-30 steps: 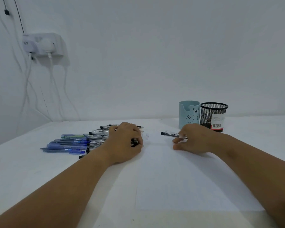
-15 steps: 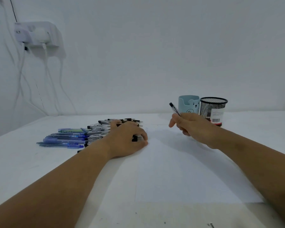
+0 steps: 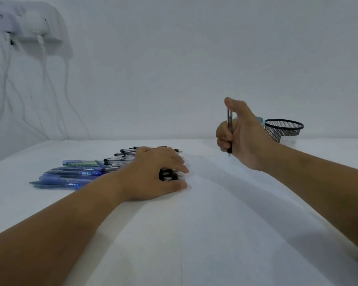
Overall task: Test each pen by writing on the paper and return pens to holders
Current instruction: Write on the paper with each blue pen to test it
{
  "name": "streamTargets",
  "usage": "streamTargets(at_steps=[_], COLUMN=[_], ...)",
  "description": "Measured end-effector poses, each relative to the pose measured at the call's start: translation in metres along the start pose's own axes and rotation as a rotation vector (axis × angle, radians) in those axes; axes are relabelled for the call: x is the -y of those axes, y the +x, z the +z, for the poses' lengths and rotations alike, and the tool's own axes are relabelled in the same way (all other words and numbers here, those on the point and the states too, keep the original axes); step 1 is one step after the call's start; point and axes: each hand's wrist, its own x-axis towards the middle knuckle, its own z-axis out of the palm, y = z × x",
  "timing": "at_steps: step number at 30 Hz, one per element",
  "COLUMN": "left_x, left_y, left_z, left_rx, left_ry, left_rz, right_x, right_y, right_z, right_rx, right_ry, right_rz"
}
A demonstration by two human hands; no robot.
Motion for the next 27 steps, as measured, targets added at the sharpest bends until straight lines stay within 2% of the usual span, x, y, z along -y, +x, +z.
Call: streamTargets(at_steps=[7, 9, 11, 16, 19, 24, 27], left_x=[0.001, 0.001, 0.002, 0.002, 0.003, 0.002, 0.003], left_y=[-0.001, 0.0, -0.001, -0.006, -0.007, -0.008, -0.008], left_z=[-0.006, -0.005, -0.003, 0.002, 0.002, 0.0, -0.001], left_rx=[0.076, 0.079, 0.063, 0.045, 0.053, 0.071, 0.095], left_ry=[0.065, 0.074, 0.072, 0.04, 0.03, 0.044, 0.015], left_rz=[0.054, 0.051, 0.037, 0.009, -0.02, -0.037, -0.02], right_x=[-0.005, -0.02, -0.039, -0.059, -0.067, -0.065, -0.063], right_y=[0.043, 0.05, 0.056, 0.063, 0.059, 0.05, 0.047], right_z=[0.021, 0.026, 0.022, 0.01, 0.016, 0.026, 0.032], right_rx=[-0.007, -0.071, -0.045, 0.012, -0.031, 0.124, 0.107], right_ry=[0.389, 0.446, 0.461, 0.2, 0.029, -0.181, -0.265], right_rz=[0.102, 0.122, 0.177, 0.227, 0.124, 0.054, -0.009])
